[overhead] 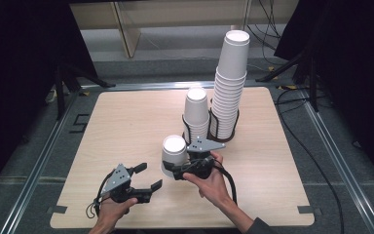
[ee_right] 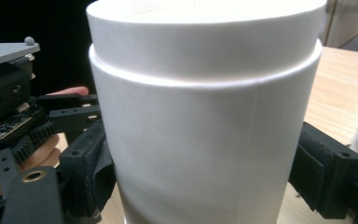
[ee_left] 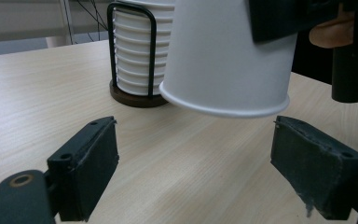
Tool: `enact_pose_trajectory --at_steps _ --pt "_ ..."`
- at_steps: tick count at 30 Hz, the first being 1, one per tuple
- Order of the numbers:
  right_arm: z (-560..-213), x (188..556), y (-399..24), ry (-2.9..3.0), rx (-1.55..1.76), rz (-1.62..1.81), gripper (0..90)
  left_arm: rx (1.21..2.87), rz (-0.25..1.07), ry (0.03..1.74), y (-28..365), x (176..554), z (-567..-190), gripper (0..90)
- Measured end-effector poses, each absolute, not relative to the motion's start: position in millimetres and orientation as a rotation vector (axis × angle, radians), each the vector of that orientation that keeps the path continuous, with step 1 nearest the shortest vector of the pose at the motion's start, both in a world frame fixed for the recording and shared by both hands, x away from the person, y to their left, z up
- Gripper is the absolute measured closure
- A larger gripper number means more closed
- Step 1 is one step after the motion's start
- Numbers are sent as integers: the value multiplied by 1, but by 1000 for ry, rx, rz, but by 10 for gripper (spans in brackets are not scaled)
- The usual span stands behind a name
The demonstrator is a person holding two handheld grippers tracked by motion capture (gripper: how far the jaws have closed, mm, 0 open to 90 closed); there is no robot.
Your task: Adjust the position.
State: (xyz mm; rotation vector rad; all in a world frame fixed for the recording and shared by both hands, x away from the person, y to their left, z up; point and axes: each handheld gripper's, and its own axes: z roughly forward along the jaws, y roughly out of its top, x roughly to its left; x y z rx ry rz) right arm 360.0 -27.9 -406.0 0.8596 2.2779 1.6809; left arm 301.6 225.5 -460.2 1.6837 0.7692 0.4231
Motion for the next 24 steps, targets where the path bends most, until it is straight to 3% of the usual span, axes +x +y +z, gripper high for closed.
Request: enact_pose_trajectory --at_steps 13,24 --pt "-410 352 -13 2323 838 1719 184 1677 401 709 215 301 -460 143" --pt "-413 343 -2 2353 803 1761 184 1685 402 669 208 303 -464 21"
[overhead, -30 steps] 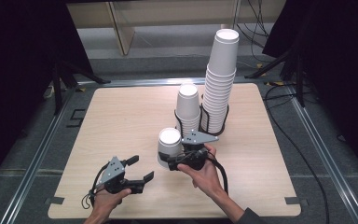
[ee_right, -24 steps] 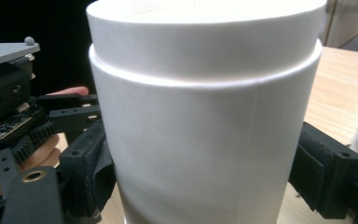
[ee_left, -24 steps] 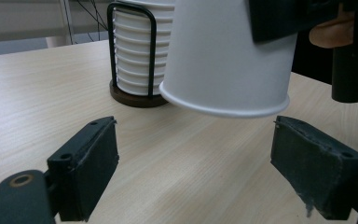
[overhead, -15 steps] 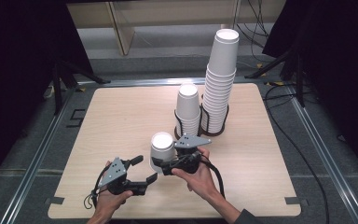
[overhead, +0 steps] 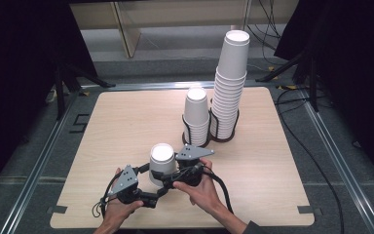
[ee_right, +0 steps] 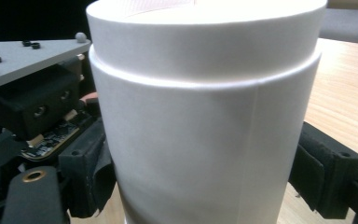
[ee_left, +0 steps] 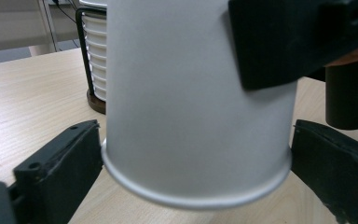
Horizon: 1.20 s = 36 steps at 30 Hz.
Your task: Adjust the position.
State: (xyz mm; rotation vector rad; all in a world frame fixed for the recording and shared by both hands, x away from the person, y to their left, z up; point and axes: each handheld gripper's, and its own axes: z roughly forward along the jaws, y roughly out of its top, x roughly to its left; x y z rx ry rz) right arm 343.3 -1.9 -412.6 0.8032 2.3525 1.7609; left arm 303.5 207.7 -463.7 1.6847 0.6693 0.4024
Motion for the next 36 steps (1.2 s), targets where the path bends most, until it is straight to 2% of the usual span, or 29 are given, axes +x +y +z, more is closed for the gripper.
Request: enact_pose_trajectory --at_steps 18,31,36 --pt "-416 339 4 2363 789 1787 183 1675 392 681 203 306 -466 0" --pt "-414 339 4 2385 780 1779 150 1745 441 672 205 303 -460 61" --pt "-401 342 -6 2394 737 1781 156 1780 464 678 208 305 -460 67"
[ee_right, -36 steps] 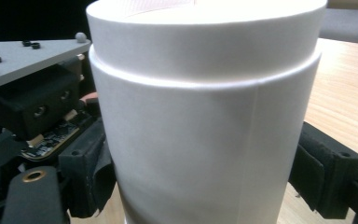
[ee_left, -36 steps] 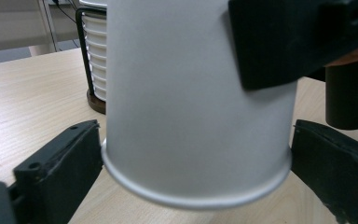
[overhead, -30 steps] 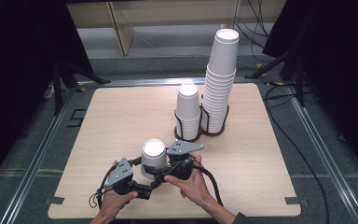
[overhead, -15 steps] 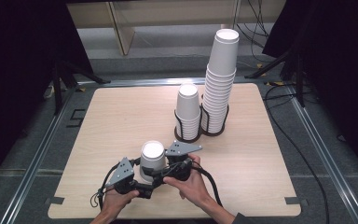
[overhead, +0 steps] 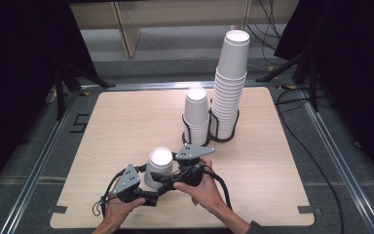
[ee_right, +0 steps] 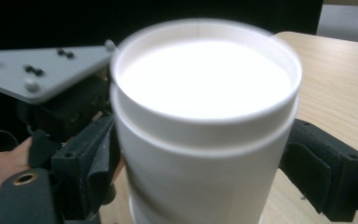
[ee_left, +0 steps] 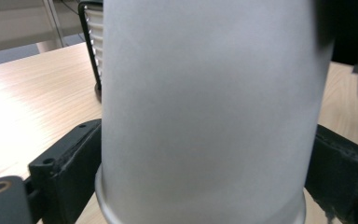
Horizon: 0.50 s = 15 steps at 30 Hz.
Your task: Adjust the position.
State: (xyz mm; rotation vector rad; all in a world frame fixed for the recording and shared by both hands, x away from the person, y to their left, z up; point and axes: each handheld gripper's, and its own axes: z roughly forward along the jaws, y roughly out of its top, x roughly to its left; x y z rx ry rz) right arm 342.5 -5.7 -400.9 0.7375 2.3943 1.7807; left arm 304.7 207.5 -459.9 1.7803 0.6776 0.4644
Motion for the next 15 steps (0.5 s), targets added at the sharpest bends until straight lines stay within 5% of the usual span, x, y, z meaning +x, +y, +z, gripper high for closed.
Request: enact_pose_trajectory --at_steps 15 --pt "-381 345 -27 2590 631 1651 156 2059 618 518 207 298 -453 74"
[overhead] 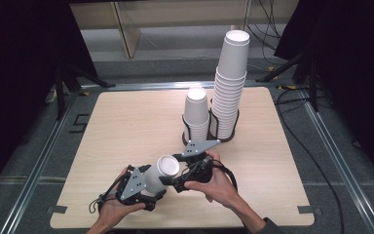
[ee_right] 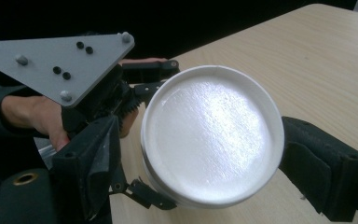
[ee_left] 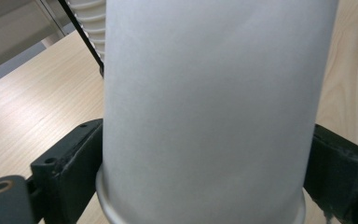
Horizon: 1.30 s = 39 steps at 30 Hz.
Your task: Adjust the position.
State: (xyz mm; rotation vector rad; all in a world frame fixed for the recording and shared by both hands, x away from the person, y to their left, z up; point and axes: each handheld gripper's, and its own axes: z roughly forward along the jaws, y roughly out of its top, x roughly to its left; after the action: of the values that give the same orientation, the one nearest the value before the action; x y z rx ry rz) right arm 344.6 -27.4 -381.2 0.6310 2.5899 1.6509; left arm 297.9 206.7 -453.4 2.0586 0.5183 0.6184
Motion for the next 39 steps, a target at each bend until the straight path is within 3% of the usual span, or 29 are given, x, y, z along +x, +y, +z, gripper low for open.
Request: enact_pose_trajectory --at_steps 17,28,39 --pt "-391 342 -22 2721 650 1563 231 2134 592 425 199 291 -454 58" --pt "-376 348 -38 2637 772 1845 248 1835 561 451 208 293 -452 19" --pt "-376 349 -41 2660 850 1944 247 1792 582 421 210 290 -448 38"
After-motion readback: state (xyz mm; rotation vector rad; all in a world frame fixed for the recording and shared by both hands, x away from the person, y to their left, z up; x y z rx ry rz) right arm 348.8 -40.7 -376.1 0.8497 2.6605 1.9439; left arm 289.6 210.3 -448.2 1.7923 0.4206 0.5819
